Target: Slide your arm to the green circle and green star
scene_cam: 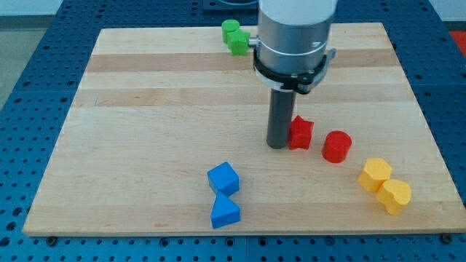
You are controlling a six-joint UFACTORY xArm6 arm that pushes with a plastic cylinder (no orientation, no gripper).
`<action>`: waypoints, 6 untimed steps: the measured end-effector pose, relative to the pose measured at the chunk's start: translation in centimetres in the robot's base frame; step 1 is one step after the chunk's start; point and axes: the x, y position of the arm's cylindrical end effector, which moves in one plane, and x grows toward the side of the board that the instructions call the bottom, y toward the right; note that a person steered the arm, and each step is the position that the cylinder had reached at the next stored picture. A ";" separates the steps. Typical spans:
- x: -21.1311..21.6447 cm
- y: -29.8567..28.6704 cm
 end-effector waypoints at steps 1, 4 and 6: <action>-1.1 -5.3; -14.7 -14.0; -27.3 -17.4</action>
